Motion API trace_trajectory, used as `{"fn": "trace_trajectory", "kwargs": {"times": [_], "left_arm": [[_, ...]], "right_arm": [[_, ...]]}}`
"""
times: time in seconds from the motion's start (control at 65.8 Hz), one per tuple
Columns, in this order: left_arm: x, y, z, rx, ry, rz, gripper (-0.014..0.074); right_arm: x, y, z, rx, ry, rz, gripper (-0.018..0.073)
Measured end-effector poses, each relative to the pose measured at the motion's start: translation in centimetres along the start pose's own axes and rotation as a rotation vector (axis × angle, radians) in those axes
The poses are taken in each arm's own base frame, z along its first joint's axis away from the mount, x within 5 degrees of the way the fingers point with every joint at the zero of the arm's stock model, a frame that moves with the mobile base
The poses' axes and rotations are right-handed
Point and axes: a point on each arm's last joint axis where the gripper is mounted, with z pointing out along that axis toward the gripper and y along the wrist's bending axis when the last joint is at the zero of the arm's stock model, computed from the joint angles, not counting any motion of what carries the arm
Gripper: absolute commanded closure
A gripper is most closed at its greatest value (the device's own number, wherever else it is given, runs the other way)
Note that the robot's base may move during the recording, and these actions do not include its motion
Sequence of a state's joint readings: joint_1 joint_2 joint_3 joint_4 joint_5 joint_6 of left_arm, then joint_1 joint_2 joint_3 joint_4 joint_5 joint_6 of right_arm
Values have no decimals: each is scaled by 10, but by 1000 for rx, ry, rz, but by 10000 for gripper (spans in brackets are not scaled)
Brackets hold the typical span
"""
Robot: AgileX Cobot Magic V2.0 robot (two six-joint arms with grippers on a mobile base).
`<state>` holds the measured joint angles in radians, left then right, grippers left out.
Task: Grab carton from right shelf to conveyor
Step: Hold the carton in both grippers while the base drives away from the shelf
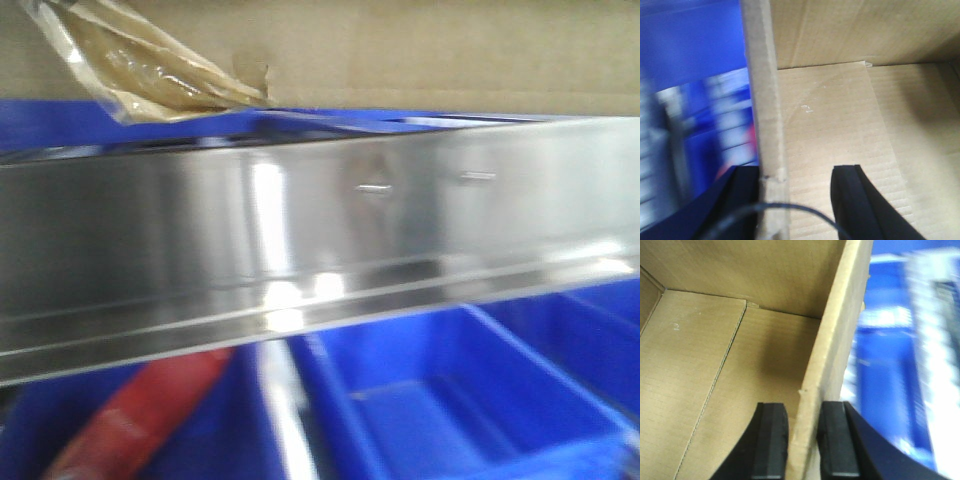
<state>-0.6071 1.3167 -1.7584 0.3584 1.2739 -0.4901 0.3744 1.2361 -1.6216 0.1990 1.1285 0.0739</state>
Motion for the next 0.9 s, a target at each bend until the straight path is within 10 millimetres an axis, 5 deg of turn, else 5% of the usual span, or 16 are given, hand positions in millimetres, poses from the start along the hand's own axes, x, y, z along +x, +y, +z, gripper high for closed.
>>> {"fn": "trace_trajectory", "kwargs": {"times": [0.897], "left_arm": [[0, 0, 1, 0, 1, 1, 613]], "right_arm": [[0, 0, 0, 0, 0, 0, 623]]}}
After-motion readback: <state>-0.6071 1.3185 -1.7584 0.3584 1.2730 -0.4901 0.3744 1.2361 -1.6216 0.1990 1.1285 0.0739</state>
